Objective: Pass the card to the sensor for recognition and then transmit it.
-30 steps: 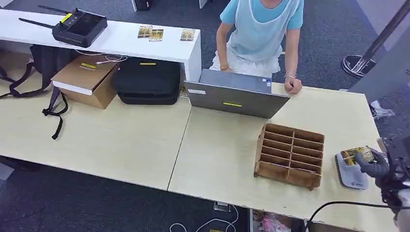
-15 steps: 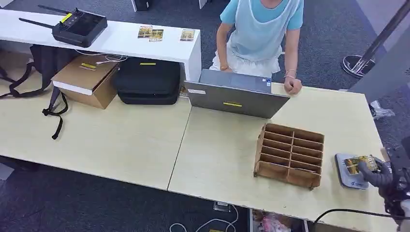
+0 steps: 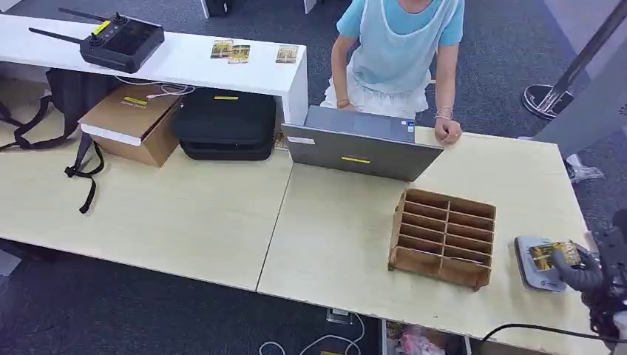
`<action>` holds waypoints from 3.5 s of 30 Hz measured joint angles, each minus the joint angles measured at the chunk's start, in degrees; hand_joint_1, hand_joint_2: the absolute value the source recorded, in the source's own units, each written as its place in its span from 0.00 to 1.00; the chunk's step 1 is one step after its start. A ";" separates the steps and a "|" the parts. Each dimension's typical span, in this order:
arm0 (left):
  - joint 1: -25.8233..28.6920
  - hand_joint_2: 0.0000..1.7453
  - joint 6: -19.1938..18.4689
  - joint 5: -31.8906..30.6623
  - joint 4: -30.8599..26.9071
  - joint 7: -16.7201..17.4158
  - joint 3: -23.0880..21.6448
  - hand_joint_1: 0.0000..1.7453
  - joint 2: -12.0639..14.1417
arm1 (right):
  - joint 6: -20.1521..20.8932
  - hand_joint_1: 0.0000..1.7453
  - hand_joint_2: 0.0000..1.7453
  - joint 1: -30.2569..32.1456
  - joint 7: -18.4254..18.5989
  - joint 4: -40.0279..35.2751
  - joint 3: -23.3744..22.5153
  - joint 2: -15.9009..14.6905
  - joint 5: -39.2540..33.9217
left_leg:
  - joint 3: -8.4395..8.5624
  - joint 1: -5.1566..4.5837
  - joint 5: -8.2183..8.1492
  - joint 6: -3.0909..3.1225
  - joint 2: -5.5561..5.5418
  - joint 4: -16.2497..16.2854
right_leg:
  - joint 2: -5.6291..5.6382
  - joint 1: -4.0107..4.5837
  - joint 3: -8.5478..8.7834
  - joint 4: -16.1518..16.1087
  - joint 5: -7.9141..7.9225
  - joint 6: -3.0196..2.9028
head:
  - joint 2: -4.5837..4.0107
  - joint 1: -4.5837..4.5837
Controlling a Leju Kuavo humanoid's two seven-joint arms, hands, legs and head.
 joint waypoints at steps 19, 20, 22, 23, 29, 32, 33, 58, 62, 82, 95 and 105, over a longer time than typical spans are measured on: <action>-0.03 0.00 0.02 0.22 0.28 -0.02 0.15 0.00 0.02 | -2.43 1.00 1.00 -0.13 0.02 -0.66 -0.44 0.17 0.90 | -0.02 0.00 0.00 0.00 0.00 0.00 | -0.01 0.00 0.04 0.01 0.00 0.00 | 0.00 0.00; -0.02 0.00 0.02 0.22 0.28 -0.02 0.20 0.00 0.02 | -2.47 1.00 1.00 -0.15 0.02 -0.65 -0.44 0.22 0.90 | -0.02 0.00 0.00 0.00 0.00 0.00 | -0.01 0.00 0.04 0.02 0.01 0.00 | 0.00 0.00; -0.02 0.00 0.00 0.24 0.28 -0.04 0.46 0.00 0.04 | -2.69 1.00 1.00 -0.24 0.02 -0.63 -0.44 0.30 0.90 | -0.02 0.00 0.01 0.00 0.00 -0.01 | -0.01 0.00 0.04 0.02 0.01 0.00 | 0.00 0.00; -0.03 0.00 0.00 0.24 0.31 -0.06 0.68 0.00 0.06 | -2.86 1.00 1.00 -0.39 -0.04 -0.55 -0.46 0.41 0.88 | -0.02 0.00 0.01 0.00 0.00 -0.01 | -0.01 0.00 0.04 0.02 0.01 0.00 | 0.00 0.00; -0.03 0.00 0.02 0.52 0.33 0.00 1.29 0.00 0.00 | -4.59 1.00 1.00 -0.79 -1.22 -0.28 -1.14 1.20 -0.40 | -0.02 0.00 0.01 -0.01 -0.03 -0.01 | -0.04 0.00 0.03 0.02 0.00 0.00 | 0.00 0.00; -0.02 0.00 0.02 0.52 0.35 0.00 1.60 0.00 0.00 | -4.52 1.00 1.00 -0.80 -1.68 -0.28 -1.95 1.44 -1.51 | -0.02 0.00 0.01 -0.01 -0.02 -0.01 | -0.03 0.00 0.02 0.02 0.00 0.00 | 0.00 0.00; -0.02 0.00 0.00 0.52 0.37 0.00 1.62 0.00 0.00 | -4.17 1.00 1.00 -0.79 -2.12 -0.28 -2.27 1.49 -2.03 | -0.03 0.00 0.01 -0.01 -0.02 -0.01 | -0.03 0.00 0.02 0.02 0.00 0.00 | 0.00 0.00; -0.03 0.00 0.02 -1.03 0.46 -0.52 2.54 0.00 0.02 | -8.39 1.00 1.00 0.10 -2.45 0.28 -6.43 2.10 -3.96 | -0.03 0.00 0.00 -0.01 -0.02 -0.01 | -0.03 0.00 -0.01 0.02 0.00 0.00 | 0.00 0.00; -0.03 0.00 0.00 -1.07 0.46 -0.11 2.54 0.00 0.00 | -8.46 1.00 1.00 1.01 -2.47 0.28 -7.23 1.86 -4.26 | -0.02 0.00 0.00 -0.01 0.00 -0.01 | -0.01 0.00 -0.02 0.01 0.00 0.00 | 0.00 0.00; -0.13 0.00 0.02 -1.88 0.46 0.35 2.93 0.00 0.02 | -8.85 1.00 1.00 1.50 -0.90 0.28 -7.63 2.10 -0.09 | -0.05 0.00 0.01 -0.01 -0.01 -0.01 | -0.01 0.00 -0.01 0.02 0.00 0.00 | 0.00 0.00; -0.16 0.00 0.00 -2.40 0.46 -0.04 3.69 0.00 0.00 | -11.23 1.00 1.00 0.73 1.18 0.37 -7.50 2.45 3.65 | -0.05 0.00 0.01 -0.01 -0.01 -0.01 | -0.02 0.00 -0.01 0.02 0.00 0.00 | 0.00 -0.02; -0.19 0.00 0.02 -2.56 0.48 -0.02 3.96 0.00 0.00 | -13.18 1.00 1.00 -0.02 2.45 0.77 -6.84 2.62 5.57 | -0.05 0.00 0.01 -0.01 -0.01 -0.01 | -0.02 0.00 0.00 0.02 0.00 0.00 | 0.00 -0.02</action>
